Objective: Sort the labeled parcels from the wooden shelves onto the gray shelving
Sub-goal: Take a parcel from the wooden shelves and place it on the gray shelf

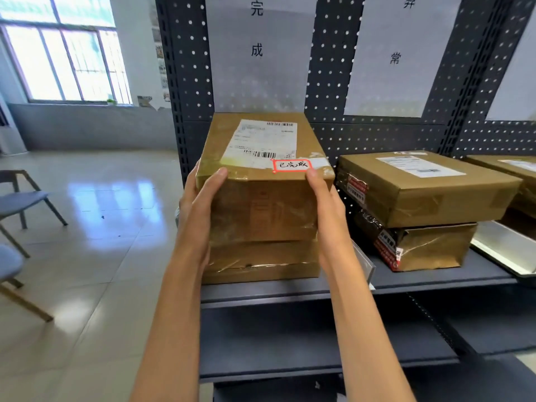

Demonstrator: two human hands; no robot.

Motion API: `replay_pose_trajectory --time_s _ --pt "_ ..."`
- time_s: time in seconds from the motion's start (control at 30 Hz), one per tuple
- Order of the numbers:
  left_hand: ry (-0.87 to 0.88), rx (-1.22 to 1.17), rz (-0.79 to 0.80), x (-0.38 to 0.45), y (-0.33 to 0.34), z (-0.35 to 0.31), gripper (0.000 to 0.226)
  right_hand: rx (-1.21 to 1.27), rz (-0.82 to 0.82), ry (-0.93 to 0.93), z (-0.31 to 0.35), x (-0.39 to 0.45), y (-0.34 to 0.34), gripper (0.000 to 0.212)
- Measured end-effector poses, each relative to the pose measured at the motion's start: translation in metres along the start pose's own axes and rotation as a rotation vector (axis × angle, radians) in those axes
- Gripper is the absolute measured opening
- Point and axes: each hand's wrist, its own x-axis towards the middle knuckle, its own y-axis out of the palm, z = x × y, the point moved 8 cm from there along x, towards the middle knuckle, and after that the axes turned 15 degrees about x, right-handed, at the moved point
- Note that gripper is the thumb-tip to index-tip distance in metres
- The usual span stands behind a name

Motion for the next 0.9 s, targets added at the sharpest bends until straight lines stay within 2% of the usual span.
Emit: replay_pose_trajectory --time_s 0.27,0.57,0.77,0.9 --pt "-0.045 0.04 -0.014 0.022 0.001 0.021 0.041 0.006 -0.077 0.095 -0.029 0.022 -0.001 0.043" --pt "-0.103 0.039 -0.004 0.036 0.0 0.038 0.041 -0.042 -0.091 0.114 -0.041 0.04 0.002 0.052" --pt "-0.104 0.048 -0.009 0.042 0.001 0.039 0.044 -0.058 -0.096 0.122 -0.045 0.049 0.003 0.049" --pt "-0.122 0.067 -0.017 0.047 0.002 0.043 0.046 -0.07 -0.09 0.126 -0.047 0.053 0.002 0.037"
